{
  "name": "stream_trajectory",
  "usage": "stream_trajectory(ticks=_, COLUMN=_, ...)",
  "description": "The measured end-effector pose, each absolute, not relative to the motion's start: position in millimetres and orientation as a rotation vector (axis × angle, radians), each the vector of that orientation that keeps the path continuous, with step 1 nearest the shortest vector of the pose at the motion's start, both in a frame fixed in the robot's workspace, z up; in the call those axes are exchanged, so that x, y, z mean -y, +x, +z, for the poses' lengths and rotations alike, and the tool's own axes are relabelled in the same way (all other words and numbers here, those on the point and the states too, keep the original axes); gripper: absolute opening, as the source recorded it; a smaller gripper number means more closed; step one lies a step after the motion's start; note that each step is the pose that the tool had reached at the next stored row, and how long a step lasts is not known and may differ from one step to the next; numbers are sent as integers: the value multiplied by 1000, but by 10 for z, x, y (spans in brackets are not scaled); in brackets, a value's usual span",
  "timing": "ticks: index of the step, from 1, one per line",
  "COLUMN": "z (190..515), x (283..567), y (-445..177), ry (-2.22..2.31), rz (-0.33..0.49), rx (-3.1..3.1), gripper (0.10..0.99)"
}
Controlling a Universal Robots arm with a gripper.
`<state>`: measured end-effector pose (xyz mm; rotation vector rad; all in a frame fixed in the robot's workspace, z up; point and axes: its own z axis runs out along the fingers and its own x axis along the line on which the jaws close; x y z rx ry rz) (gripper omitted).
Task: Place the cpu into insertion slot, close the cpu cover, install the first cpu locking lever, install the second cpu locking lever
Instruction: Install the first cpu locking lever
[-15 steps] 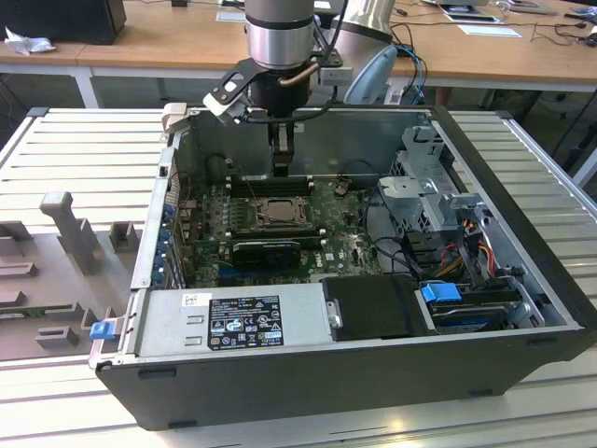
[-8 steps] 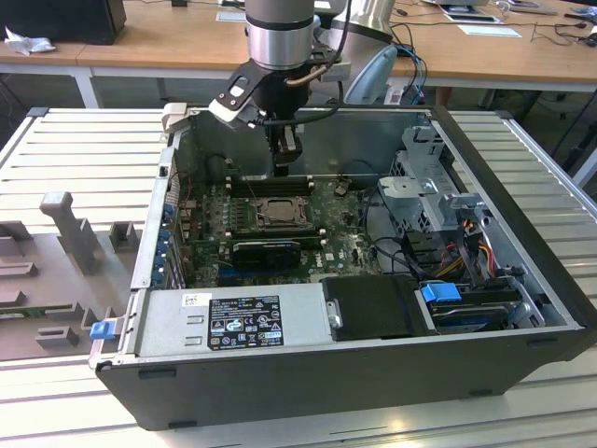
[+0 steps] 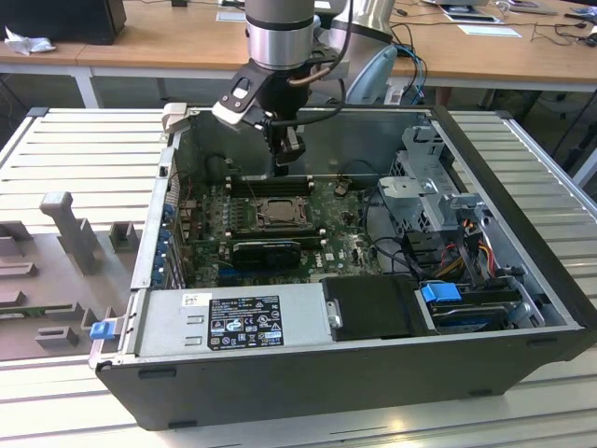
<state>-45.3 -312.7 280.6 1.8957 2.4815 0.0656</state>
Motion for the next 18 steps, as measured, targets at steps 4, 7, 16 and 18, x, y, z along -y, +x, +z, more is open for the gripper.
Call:
stream_trajectory(ticks=4, z=2806, x=3126, y=-453, ry=1850, rz=66, rx=-2517, gripper=106)
stream_trajectory(ticks=7, z=2806, x=3127, y=-453, ry=1813, rz=66, rx=-2545, gripper=106)
stream_trajectory(ticks=16, z=2806, x=3126, y=-453, ry=1744, rz=67, rx=-2594, gripper=106)
stream_trajectory(ticks=18, z=2806, x=3127, y=-453, ry=1729, rz=67, rx=-2604, gripper=106)
